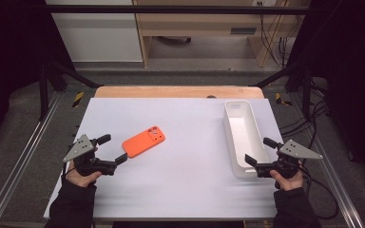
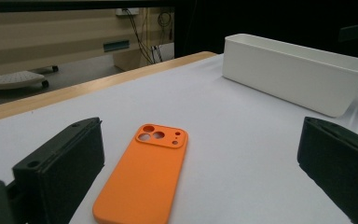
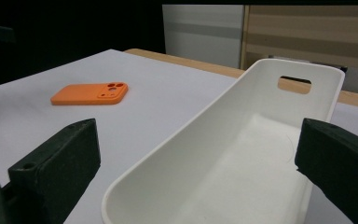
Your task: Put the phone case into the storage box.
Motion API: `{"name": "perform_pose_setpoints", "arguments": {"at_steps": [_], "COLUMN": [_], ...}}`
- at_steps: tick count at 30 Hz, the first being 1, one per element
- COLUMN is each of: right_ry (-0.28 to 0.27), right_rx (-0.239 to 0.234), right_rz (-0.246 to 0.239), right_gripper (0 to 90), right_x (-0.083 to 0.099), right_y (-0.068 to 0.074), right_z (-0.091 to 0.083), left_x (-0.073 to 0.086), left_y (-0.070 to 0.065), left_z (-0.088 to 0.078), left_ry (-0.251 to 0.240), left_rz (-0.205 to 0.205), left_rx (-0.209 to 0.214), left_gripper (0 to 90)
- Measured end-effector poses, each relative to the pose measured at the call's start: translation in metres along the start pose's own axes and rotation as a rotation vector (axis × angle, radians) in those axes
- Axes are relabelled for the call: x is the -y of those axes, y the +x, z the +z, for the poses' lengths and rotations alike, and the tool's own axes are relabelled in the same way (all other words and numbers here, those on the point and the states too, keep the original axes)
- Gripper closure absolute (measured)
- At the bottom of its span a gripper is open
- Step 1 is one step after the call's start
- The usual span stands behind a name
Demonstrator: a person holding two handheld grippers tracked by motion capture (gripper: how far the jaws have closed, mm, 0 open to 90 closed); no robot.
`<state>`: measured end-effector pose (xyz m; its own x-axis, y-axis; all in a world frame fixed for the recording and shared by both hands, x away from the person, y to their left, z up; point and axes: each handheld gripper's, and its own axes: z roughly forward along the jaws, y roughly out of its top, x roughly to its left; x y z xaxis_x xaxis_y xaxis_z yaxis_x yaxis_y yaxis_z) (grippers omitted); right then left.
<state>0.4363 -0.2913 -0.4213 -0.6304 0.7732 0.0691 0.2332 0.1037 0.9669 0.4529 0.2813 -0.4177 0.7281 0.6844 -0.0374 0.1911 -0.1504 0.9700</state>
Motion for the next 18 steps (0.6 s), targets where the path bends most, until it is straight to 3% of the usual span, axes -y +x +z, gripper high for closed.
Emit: {"name": "perform_pose_setpoints", "arguments": {"at_steps": [18], "right_ry": [0.013], "right_rx": [-0.007], "right_rz": [-0.014], "right_gripper": [0.4], "right_x": [0.0009], "right_y": [0.0011], "right_z": [0.0022], "left_x": [-0.0031], "left_y": [-0.0055], "left_z": [0.0056], "left_ry": [0.025], "left_rz": [0.012], "left_rx": [0.017], "left_gripper": [0.1]}}
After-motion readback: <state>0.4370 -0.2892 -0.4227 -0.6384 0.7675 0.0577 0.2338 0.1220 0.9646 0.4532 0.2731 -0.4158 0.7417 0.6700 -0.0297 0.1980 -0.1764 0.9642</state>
